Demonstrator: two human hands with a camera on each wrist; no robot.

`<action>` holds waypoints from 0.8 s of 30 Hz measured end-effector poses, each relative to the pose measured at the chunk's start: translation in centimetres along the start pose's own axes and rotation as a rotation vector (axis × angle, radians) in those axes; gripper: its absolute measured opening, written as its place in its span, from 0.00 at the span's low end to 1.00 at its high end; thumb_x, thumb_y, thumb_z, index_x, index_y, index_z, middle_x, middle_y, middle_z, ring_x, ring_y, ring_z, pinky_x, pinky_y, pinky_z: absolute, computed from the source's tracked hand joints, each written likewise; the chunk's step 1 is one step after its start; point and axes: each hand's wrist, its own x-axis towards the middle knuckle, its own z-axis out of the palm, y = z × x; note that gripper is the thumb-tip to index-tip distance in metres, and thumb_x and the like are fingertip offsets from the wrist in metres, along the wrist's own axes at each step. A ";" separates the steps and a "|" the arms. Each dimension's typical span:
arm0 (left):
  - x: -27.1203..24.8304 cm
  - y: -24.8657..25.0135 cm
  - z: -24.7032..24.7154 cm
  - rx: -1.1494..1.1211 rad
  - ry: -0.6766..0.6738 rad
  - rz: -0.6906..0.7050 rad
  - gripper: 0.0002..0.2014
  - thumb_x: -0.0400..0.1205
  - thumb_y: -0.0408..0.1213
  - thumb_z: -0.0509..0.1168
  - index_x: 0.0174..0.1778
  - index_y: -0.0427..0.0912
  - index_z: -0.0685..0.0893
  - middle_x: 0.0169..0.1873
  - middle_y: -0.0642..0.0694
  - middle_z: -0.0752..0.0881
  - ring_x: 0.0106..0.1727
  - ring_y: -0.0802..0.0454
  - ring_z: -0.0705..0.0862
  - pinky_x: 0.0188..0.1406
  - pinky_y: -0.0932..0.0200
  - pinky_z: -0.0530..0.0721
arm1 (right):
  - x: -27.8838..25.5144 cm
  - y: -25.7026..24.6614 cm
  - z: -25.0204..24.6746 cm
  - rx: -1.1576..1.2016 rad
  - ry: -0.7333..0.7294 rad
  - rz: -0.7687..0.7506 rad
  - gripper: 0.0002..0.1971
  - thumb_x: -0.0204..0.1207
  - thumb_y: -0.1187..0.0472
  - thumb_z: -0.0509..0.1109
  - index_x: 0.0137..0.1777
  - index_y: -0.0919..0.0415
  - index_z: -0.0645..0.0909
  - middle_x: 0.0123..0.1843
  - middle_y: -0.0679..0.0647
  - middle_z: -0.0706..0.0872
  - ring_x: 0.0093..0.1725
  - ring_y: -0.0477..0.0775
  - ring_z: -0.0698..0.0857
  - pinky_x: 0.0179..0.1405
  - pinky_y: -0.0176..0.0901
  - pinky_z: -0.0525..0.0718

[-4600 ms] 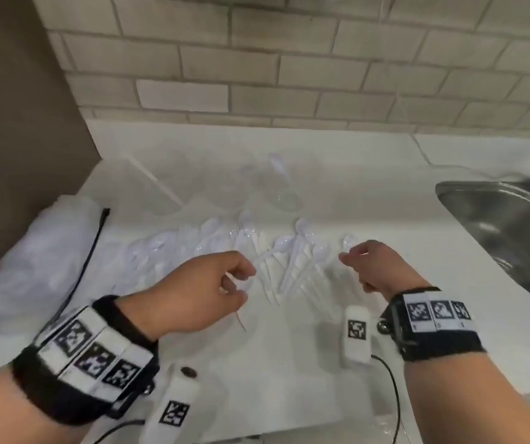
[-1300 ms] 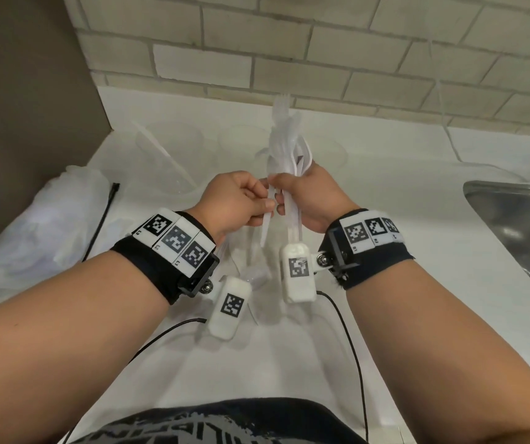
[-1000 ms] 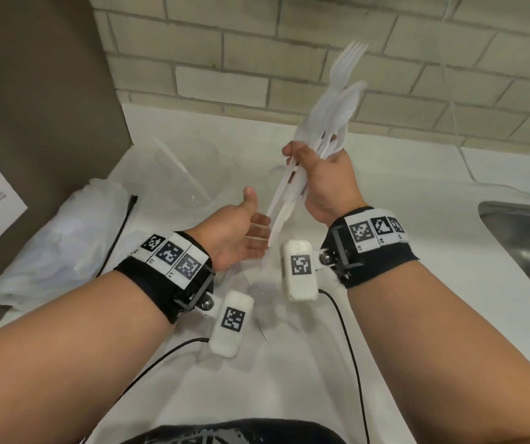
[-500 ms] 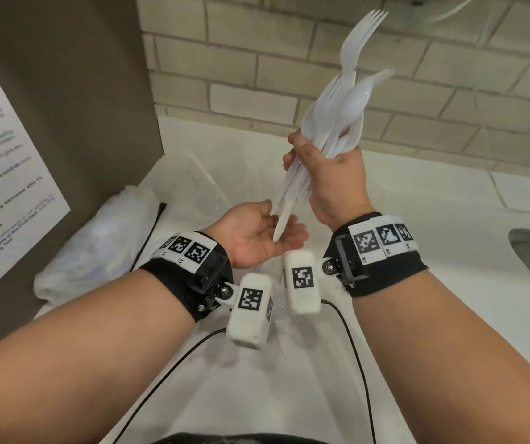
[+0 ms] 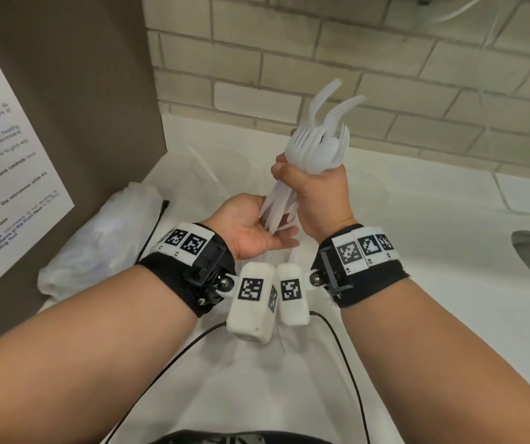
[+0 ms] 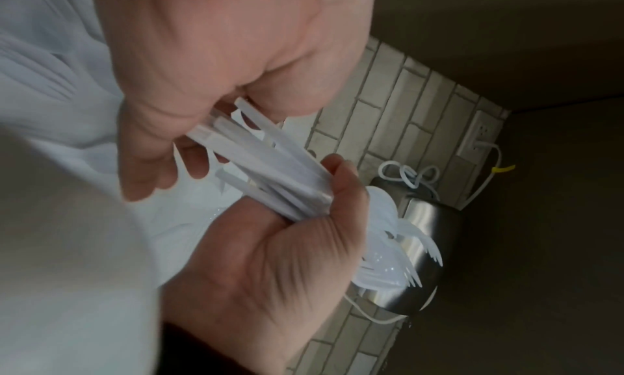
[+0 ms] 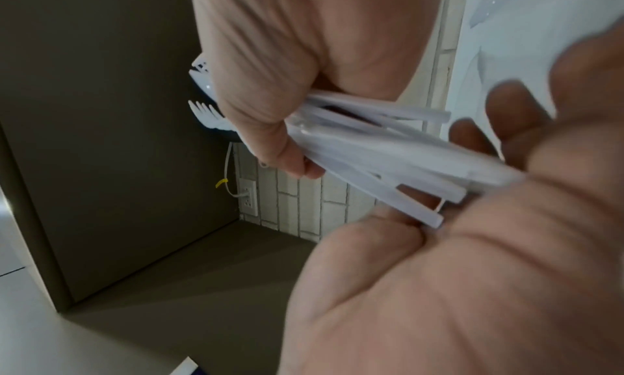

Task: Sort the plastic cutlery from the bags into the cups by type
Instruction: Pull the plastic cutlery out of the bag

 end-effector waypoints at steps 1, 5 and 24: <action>-0.4 0.0 0.1 0.005 -0.014 0.008 0.17 0.87 0.31 0.48 0.55 0.31 0.82 0.48 0.33 0.85 0.50 0.37 0.85 0.56 0.37 0.83 | -0.1 0.1 0.2 -0.006 -0.002 0.004 0.10 0.64 0.72 0.78 0.44 0.66 0.84 0.36 0.51 0.88 0.41 0.49 0.89 0.44 0.46 0.87; -0.8 0.4 0.2 -0.093 -0.012 0.071 0.17 0.87 0.28 0.48 0.58 0.30 0.82 0.49 0.35 0.87 0.51 0.42 0.86 0.60 0.43 0.84 | -0.5 0.1 0.6 -0.026 -0.042 0.032 0.10 0.66 0.78 0.75 0.36 0.62 0.83 0.32 0.50 0.87 0.35 0.47 0.87 0.37 0.41 0.85; -2.2 3.3 -2.7 0.290 -0.080 0.524 0.33 0.76 0.62 0.65 0.75 0.51 0.70 0.63 0.45 0.83 0.60 0.47 0.81 0.70 0.44 0.73 | -1.2 -0.5 1.0 -0.148 -0.404 0.230 0.10 0.77 0.73 0.68 0.35 0.65 0.80 0.25 0.58 0.80 0.28 0.56 0.82 0.31 0.40 0.84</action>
